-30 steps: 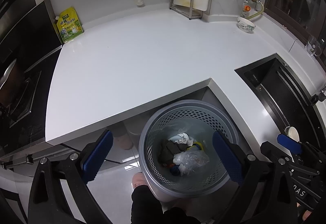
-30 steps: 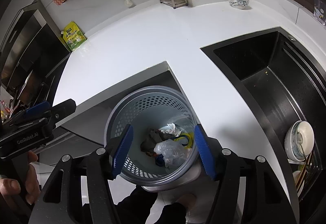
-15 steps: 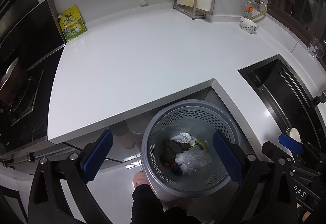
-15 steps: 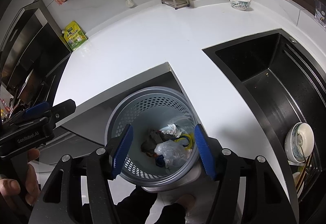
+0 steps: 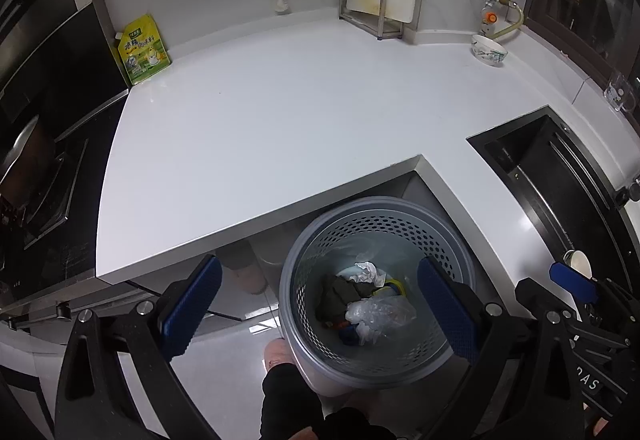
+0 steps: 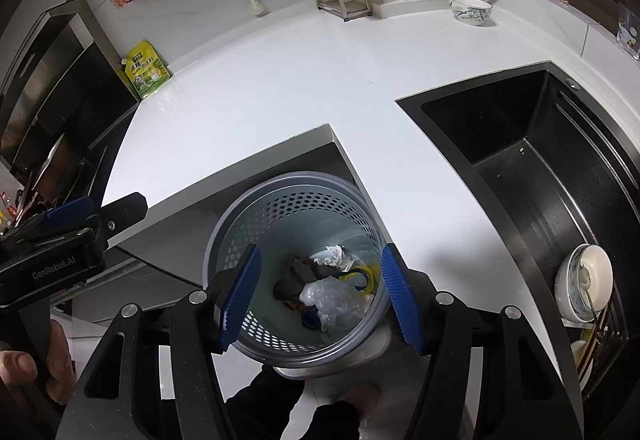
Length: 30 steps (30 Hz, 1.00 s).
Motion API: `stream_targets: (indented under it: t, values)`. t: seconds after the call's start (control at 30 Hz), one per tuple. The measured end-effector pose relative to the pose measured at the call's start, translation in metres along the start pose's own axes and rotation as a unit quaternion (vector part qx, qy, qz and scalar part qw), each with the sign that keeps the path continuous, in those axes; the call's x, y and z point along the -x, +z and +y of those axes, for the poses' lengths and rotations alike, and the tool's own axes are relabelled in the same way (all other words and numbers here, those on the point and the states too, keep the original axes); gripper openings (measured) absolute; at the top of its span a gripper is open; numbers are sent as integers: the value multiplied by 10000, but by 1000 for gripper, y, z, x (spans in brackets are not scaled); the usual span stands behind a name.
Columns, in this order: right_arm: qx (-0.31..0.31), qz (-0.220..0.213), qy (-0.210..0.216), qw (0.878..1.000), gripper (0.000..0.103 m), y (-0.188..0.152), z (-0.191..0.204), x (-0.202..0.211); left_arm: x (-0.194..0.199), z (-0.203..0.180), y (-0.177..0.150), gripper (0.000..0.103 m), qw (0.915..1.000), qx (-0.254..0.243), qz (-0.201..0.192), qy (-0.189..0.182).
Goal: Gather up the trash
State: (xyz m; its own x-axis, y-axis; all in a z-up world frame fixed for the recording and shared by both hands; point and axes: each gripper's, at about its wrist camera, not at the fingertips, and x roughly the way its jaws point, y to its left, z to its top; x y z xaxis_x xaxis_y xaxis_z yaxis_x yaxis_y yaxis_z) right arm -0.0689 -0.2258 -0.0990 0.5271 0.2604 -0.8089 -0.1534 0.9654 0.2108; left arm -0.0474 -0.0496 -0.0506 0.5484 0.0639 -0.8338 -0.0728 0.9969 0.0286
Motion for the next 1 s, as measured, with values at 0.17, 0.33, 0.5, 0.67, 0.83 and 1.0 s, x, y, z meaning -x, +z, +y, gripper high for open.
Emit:
stream_targets:
  t: [0.17, 0.33, 0.5, 0.67, 0.83, 1.0]
  values:
    - [12, 1, 9, 10000, 60, -1, 1, 0, 0, -1, 1, 97, 10000, -17, -5, 10]
    - [10, -7, 2, 10000, 60, -1, 1, 0, 0, -1, 0, 97, 10000, -7, 7, 17]
    - [6, -12, -2, 10000, 60, -1, 2, 0, -1, 1, 0, 97, 10000, 13, 20, -7]
    - [14, -15, 8, 10000, 60, -1, 2, 0, 0, 1, 0, 97, 10000, -7, -23, -10]
    - [10, -22, 3, 10000, 60, -1, 1, 0, 1, 1, -1, 97, 10000, 16, -8, 6]
    - [17, 5, 17, 10000, 60, 1, 4, 0, -1, 2, -2, 97, 10000, 37, 29, 18]
